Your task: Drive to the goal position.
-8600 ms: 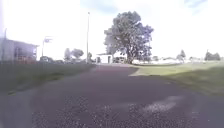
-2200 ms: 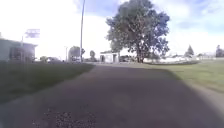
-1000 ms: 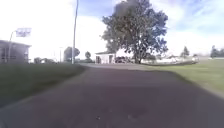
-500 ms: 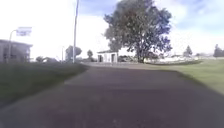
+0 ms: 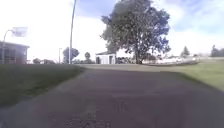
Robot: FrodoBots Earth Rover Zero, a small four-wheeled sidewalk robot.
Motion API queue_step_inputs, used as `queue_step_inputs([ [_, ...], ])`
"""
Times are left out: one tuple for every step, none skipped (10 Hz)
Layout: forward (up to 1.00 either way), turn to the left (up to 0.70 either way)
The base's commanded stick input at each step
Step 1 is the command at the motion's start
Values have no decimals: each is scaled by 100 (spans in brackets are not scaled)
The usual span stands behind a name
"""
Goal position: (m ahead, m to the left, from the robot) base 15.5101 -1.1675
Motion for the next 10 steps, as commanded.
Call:
queue_step_inputs([
  [70, -8],
  [70, -12],
  [70, -16],
  [70, -12],
  [70, -10],
  [70, 0],
  [70, 0],
  [70, 0],
  [70, 0],
  [70, 0],
])
